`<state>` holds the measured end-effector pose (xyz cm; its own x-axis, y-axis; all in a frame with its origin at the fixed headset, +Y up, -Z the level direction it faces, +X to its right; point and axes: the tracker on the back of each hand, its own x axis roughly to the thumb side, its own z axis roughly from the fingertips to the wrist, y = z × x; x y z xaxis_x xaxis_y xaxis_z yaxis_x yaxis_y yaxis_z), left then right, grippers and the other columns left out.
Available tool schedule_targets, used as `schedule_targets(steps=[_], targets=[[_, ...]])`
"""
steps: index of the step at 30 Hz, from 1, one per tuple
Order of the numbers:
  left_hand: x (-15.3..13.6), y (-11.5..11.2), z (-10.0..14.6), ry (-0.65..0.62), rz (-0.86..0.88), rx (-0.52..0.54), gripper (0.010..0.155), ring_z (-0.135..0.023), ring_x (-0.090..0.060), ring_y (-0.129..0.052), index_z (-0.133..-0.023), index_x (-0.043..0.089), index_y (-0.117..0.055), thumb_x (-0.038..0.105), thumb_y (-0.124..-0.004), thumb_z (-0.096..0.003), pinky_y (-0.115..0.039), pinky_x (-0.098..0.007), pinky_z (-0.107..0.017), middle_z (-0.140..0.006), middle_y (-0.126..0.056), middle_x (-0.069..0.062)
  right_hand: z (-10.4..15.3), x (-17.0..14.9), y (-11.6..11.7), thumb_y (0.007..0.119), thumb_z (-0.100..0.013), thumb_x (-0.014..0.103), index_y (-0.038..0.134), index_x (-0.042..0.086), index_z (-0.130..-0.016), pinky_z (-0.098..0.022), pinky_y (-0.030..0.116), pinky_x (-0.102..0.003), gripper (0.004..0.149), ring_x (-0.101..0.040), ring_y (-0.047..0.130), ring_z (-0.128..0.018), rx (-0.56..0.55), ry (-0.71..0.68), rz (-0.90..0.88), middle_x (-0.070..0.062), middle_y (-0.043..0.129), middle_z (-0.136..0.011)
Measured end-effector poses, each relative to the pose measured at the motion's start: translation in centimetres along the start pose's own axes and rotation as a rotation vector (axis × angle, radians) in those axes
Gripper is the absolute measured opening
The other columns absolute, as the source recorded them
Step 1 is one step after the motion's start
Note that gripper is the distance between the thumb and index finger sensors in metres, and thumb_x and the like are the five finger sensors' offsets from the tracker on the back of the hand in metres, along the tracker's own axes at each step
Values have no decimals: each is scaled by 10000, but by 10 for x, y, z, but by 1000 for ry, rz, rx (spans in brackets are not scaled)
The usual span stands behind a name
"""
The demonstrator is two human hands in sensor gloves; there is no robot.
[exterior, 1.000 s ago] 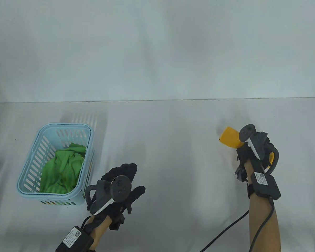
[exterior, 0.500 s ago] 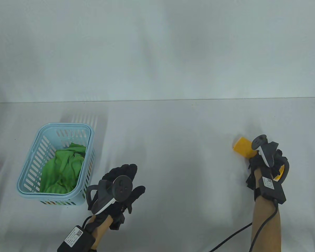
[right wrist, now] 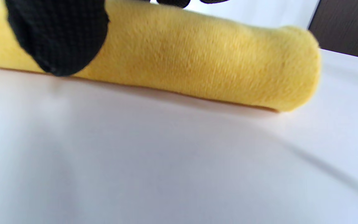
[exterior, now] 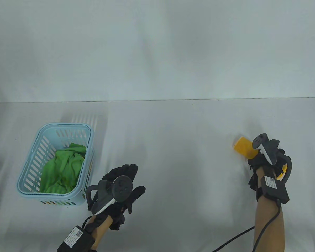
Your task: Roll square towel into towel roll
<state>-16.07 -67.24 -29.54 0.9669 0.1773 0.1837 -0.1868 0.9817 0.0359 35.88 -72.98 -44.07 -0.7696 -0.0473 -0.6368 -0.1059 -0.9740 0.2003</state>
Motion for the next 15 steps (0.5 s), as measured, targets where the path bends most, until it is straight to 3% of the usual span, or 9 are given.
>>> schedule_targets(steps=[6, 15], targets=[[0, 0, 1, -6, 4, 5, 843, -1006, -307, -745, -1063, 337, -560, 686, -717, -311, -633, -571, -730, -1107, -656, 26, 18, 0, -18, 733, -304, 596, 385, 395, -997, -761, 367, -640, 801, -317, 412, -1074, -28, -47, -36, 78, 412, -1104], [0, 0, 1, -8, -2, 3, 849, -1012, -315, -741, -1069, 339, -552, 686, -717, -311, -629, -575, -732, -1116, -650, 22, 75, 27, -55, 705, -319, 596, 393, 406, -996, -757, 369, -648, 769, -327, 418, -1079, -120, -187, 32, 80, 430, -1110]])
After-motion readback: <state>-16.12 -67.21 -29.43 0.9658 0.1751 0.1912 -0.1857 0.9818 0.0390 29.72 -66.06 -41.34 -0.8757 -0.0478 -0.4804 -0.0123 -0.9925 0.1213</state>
